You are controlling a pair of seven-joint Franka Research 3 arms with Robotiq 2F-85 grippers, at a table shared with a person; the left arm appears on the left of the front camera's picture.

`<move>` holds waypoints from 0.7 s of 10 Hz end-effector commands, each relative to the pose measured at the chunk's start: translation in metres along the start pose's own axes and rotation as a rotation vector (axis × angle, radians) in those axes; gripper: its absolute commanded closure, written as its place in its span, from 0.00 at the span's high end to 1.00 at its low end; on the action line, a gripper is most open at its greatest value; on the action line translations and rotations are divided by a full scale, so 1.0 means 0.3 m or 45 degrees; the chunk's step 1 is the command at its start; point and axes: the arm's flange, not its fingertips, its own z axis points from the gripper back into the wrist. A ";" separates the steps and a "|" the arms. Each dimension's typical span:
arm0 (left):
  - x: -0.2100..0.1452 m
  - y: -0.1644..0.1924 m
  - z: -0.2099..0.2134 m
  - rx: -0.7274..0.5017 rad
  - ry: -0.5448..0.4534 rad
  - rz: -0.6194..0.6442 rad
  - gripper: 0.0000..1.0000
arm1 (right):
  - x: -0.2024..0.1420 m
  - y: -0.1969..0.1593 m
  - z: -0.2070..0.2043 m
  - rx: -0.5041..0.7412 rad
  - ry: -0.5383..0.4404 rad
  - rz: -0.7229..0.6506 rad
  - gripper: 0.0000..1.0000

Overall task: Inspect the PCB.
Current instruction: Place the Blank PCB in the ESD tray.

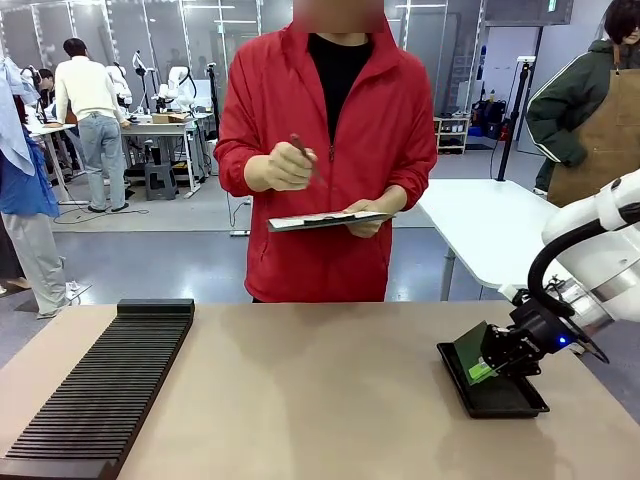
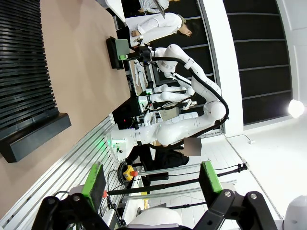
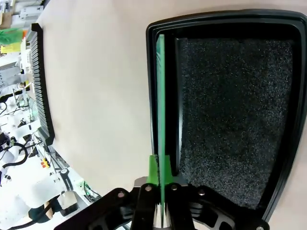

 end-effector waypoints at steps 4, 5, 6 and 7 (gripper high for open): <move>-0.008 -0.011 -0.002 0.011 0.009 -0.002 1.00 | 0.002 0.009 -0.025 -0.054 0.024 -0.047 0.25; -0.008 -0.011 -0.002 0.011 0.009 -0.002 1.00 | -0.001 0.012 -0.022 -0.058 0.020 -0.044 0.33; -0.008 -0.011 -0.002 0.011 0.009 -0.002 1.00 | -0.007 0.016 -0.022 -0.071 0.017 -0.044 0.47; -0.008 -0.011 -0.002 0.011 0.009 -0.002 1.00 | -0.016 0.017 -0.025 -0.136 -0.015 -0.031 0.55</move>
